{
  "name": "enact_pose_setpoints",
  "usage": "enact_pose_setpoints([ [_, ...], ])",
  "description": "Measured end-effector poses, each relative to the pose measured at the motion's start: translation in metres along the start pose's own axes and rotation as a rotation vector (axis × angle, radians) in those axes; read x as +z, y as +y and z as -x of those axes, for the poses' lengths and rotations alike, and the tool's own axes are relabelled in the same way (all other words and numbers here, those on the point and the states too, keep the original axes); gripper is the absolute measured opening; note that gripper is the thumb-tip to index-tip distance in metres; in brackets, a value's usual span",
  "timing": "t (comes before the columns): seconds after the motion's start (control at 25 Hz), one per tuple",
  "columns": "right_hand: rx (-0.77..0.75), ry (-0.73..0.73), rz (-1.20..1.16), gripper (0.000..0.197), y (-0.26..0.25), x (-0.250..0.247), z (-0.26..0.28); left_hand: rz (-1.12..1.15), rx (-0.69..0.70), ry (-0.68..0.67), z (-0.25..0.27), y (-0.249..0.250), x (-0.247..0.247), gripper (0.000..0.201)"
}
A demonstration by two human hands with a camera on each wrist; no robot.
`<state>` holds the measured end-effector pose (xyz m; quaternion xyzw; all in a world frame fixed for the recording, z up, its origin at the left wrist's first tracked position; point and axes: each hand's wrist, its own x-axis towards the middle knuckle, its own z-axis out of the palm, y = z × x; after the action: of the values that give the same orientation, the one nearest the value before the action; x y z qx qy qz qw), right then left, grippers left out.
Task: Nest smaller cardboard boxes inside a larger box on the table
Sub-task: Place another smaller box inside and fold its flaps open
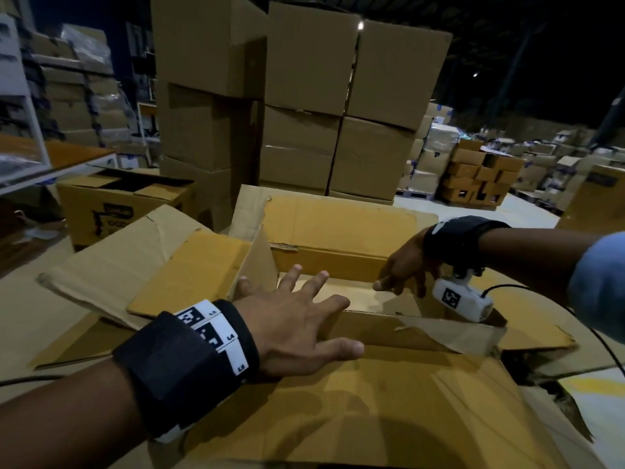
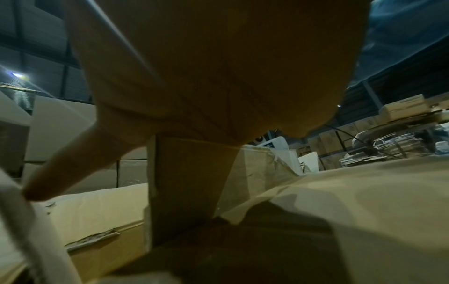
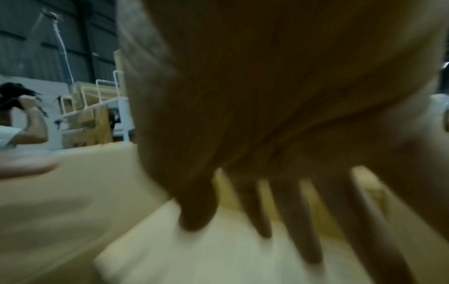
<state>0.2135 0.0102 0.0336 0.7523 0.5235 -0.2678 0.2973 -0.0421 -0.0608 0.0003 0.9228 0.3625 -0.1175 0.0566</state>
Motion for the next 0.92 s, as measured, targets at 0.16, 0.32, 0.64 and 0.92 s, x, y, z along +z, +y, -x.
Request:
enact_pose_setpoints([
  [0.16, -0.068, 0.003, 0.079, 0.066, -0.004, 0.0, -0.02, 0.022, 0.004, -0.005, 0.0, -0.002, 0.0, 0.079],
  [0.32, -0.398, 0.216, 0.354, 0.056, -0.016, 0.029, -0.034, 0.022, -0.001, -0.01, -0.001, -0.004, 0.0, 0.074],
  [0.64, -0.599, 0.165, 0.727, 0.084, -0.028, 0.058, -0.059, 0.02, -0.025, -0.001, -0.002, -0.003, 0.002, 0.075],
  [0.92, -0.572, 0.508, 1.072, 0.083, -0.03, 0.061, -0.051, 0.03, -0.022, 0.0, -0.002, -0.003, 0.003, 0.077],
])
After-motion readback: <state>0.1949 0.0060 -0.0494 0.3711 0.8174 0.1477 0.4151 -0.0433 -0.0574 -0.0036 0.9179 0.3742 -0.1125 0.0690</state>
